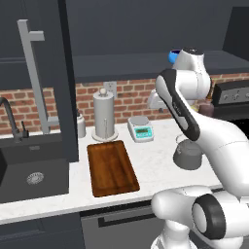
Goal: Pick the kettle from the counter and place it on the tray. Then pick the mug from the cabinet and place it on the tray. Then close the cabinet doors.
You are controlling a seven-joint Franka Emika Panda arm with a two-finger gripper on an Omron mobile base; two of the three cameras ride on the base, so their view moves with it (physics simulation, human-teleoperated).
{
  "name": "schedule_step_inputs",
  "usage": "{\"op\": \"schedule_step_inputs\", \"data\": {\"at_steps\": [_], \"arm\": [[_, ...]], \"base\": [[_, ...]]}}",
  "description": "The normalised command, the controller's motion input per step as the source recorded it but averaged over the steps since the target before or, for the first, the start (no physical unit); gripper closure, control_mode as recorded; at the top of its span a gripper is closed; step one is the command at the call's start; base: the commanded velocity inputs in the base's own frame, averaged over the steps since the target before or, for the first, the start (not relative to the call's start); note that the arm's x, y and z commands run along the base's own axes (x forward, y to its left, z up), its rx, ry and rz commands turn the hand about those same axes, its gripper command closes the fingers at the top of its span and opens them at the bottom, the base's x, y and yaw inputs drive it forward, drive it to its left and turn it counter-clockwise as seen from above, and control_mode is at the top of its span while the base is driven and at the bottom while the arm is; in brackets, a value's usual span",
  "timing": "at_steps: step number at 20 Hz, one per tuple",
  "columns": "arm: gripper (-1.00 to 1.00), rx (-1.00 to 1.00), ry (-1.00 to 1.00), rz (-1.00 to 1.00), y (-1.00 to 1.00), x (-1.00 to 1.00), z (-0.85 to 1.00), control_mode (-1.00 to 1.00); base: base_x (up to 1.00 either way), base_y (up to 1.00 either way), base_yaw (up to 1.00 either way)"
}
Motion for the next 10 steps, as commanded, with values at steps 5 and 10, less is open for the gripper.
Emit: {"op": "schedule_step_inputs", "data": {"at_steps": [5,10], "arm": [[-1.0,-0.02,-0.04,0.0,0.01,-0.09,-0.01,-1.0],[-1.0,-0.04,-0.08,-0.17,-0.11,-0.58,-0.43,-1.0]], "base": [[0.0,0.0,0.0],[0.0,0.0,0.0]]}}
